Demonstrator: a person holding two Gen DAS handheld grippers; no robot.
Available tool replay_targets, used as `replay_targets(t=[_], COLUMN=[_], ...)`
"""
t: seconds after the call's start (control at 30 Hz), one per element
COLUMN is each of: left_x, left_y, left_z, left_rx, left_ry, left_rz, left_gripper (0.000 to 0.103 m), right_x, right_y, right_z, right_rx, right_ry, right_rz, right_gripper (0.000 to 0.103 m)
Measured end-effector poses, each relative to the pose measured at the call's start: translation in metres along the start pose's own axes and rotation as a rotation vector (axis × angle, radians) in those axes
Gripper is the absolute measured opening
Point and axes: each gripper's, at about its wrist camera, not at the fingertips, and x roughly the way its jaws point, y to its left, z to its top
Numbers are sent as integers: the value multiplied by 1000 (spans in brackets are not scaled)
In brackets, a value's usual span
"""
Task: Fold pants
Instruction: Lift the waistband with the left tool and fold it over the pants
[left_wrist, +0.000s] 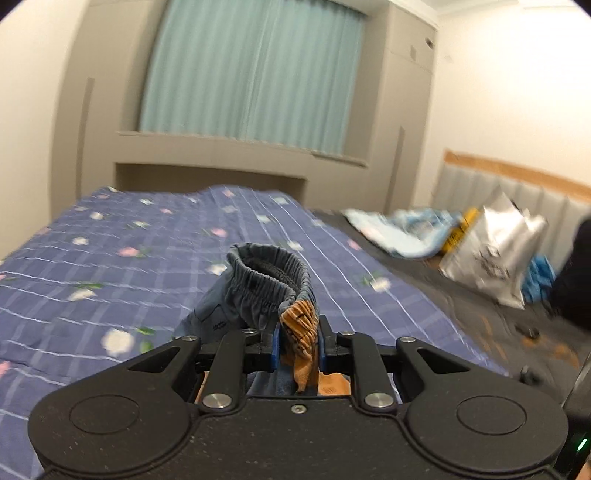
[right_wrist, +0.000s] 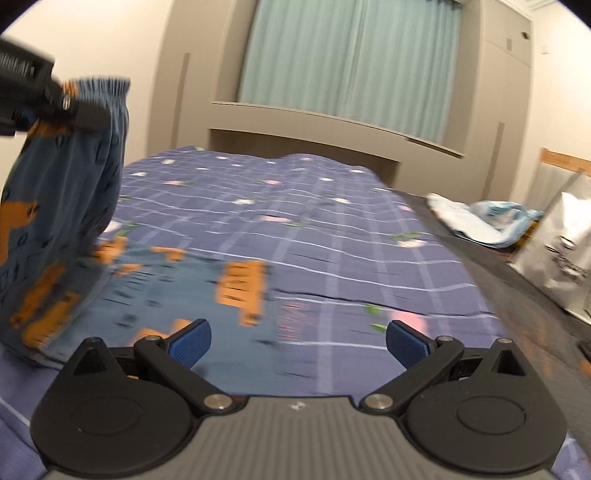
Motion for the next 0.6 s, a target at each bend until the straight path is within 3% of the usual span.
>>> replay_targets(t=[0.13, 0.33, 0.43, 0.5, 0.6], left_x=[28, 54, 54, 47, 39], left_y=[-19, -36, -35, -35, -34], left_z=[-17, -46, -54, -58, -65], left_rx=[40, 117, 117, 129, 156], left_ry=[82, 180, 202, 195, 191], left_rz=[-30, -41, -66, -64, -59], left_gripper=[20, 23, 42, 62, 66], right_x=[-1, 5, 5, 6, 10], right_y=[-28, -51, -52, -53, -50], right_z=[-10, -24, -26, -27, -29], right_rx=[60, 165, 177, 182, 186], right_ry=[18, 49, 53, 63, 76], right_rz=[-53, -54, -46, -43, -41], right_gripper=[103, 103, 103, 103, 103])
